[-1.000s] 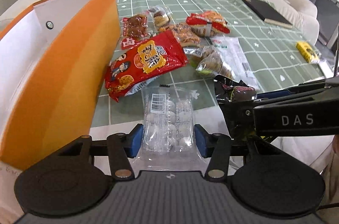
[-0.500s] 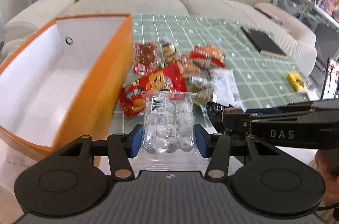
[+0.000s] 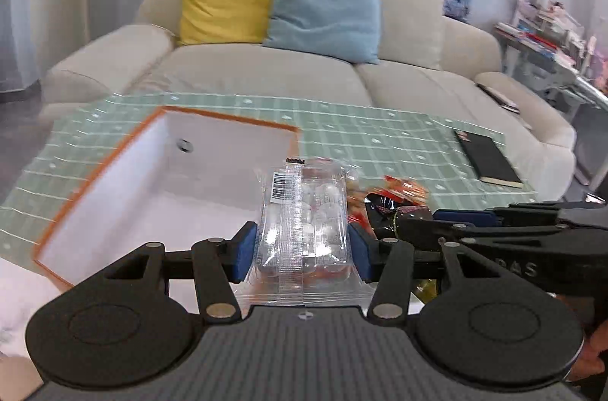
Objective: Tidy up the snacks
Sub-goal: 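Carry tray with left tool into orange box while right tool drops brown bag there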
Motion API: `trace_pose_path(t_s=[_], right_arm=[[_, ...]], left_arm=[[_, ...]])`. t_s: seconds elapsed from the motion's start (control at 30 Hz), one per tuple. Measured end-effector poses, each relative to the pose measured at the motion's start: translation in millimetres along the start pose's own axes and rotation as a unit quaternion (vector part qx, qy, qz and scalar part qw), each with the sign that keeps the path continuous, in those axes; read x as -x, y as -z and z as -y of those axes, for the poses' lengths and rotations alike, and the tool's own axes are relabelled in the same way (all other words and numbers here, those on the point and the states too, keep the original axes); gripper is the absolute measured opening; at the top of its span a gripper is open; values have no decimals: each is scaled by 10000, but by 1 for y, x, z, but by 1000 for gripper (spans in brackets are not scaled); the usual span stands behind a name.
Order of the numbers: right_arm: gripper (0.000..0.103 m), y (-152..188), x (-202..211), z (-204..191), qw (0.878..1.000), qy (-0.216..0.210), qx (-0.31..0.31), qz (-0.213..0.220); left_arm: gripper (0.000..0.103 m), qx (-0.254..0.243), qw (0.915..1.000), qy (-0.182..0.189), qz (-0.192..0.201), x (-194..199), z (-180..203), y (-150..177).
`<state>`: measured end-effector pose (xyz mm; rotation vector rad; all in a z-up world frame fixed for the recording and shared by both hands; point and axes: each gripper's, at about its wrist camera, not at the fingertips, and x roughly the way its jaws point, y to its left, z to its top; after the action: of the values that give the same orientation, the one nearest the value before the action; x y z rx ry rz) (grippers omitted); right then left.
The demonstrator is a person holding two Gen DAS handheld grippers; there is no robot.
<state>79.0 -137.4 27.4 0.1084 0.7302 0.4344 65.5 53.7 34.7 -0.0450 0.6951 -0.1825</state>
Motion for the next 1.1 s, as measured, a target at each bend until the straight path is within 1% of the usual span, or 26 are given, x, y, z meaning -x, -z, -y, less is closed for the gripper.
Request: trace_pose_path(t_s=[0.07,0.2,0.23,0.33,0.5,0.6,0.63,0.8,0.93,1.1], right_arm=[[36,-11,-6,-18,9995,-198,249,42],[36,-28,-24,-51,9959,-489,761,9],[35,-32,-31,-57,9951,-539,833,-25],[35,-40,-52,-75,9915,-701,1072,-234],[35,-41,-94,-96,9825,-672,1613,-639],[35,-41,-119,-102,9746,-639,1932,-939],[35,-38,-121,-107,9716,-641,2051,-993],[35,-35,-147,-118,9489,-740,2773,-1315],[35,-31,-164,-122,9394,-834,2926,-1580],[34,-25,-184,-124,9302,-853,3042,-1870]], left_arm=[[58,-5,9999,-143,-72,0,-14,-10],[58,22,9991,-204,-372,-6,-43,-26],[58,-14,9986,-293,-445,-10,-50,-30],[58,-159,9962,-431,-744,-24,-67,-36],[58,-88,9901,-462,-1324,-52,-95,-32],[58,-291,9856,-515,-1586,-65,-100,-27],[58,-392,9839,-498,-1671,-70,-99,-24],[58,-765,9739,-523,-2073,-87,-98,-13],[58,-1001,9662,-643,-2287,-98,-98,-9],[59,-1041,9566,-718,-2626,-114,-103,-5]])
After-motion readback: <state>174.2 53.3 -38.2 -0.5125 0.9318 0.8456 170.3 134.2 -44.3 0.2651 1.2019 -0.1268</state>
